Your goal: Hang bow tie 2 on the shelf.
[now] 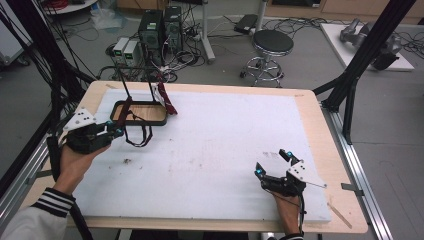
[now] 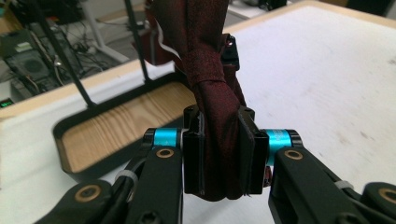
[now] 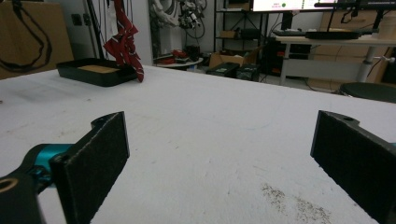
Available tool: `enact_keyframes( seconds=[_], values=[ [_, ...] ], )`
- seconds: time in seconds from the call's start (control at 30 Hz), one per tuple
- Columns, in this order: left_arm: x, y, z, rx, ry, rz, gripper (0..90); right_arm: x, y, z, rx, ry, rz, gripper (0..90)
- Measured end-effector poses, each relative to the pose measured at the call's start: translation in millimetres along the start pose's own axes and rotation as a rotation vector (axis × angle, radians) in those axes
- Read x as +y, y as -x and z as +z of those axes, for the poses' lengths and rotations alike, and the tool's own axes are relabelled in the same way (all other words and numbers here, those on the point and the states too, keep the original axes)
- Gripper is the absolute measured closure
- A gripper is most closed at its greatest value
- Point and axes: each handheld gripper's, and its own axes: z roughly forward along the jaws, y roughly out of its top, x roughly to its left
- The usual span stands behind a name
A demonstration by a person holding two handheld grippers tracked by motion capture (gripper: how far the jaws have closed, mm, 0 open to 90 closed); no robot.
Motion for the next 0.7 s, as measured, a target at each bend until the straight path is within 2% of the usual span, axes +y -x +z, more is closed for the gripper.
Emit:
enact_keyframes(
  seconds=[0.2,0.33,0.47,0.7],
  values=[
    [12.2,-6.0,3.3,0.03,0.044,-0.01,74.6,0.0,0.1,0.4,-0.001,0.003,-0.011,3.6],
    [18.3,-10.3,6.7,0.061,0.038,-0.011,74.6,0.1,0.1,0.3,0.0,0.003,-0.006,3.6],
    [24.8,-16.7,12.0,0.089,0.052,-0.017,74.6,0.0,0.0,0.2,0.0,0.001,-0.007,3.6],
    [33.1,-26.9,24.8,0.121,0.064,-0.025,74.6,0.0,0.4,0.0,0.0,0.003,-0.003,3.6]
  ],
)
